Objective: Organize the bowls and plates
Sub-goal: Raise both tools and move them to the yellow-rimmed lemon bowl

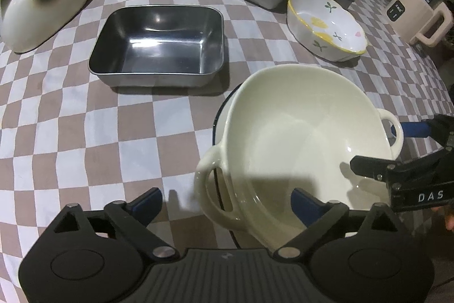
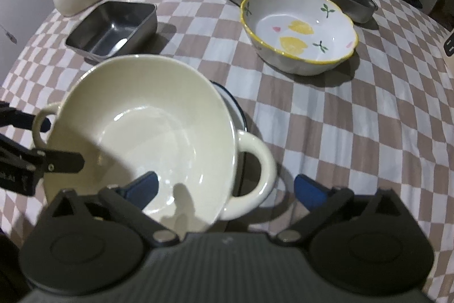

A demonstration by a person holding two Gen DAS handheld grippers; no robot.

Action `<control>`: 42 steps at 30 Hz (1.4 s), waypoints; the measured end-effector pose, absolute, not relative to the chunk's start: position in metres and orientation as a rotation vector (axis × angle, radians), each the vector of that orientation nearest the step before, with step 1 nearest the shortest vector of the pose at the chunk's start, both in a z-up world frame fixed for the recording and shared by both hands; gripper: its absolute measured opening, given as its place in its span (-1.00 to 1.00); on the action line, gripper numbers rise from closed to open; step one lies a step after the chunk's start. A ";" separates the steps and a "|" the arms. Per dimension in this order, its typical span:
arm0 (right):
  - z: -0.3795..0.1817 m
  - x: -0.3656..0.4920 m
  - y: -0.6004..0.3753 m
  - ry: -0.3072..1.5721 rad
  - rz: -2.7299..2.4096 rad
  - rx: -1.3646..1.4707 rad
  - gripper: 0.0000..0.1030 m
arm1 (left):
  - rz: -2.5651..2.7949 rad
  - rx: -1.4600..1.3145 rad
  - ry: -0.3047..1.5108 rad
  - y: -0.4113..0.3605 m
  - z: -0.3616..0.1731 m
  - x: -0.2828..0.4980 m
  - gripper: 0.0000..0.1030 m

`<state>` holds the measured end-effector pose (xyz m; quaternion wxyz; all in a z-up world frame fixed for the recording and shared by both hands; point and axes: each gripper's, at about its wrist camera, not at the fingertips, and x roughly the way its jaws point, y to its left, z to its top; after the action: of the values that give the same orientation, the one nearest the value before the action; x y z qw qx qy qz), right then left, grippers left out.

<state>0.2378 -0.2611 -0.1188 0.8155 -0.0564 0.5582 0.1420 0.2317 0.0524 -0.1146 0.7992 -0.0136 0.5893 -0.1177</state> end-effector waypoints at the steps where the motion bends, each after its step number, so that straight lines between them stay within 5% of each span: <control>1: -0.118 0.238 -0.262 1.188 0.304 -0.111 0.99 | -0.256 -0.027 1.261 0.052 -0.114 0.231 0.93; 29: -0.079 0.205 -0.280 1.069 0.292 -0.047 0.99 | -0.164 0.013 1.119 0.044 -0.073 0.208 1.00; 42: -0.046 0.201 -0.320 0.915 0.203 0.058 0.99 | -0.155 0.017 0.888 0.011 -0.038 0.214 1.00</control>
<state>0.2015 -0.3204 -0.0459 0.8917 0.0278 0.4410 0.0976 0.2141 0.0107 -0.0382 0.9000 0.0083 0.4293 -0.0749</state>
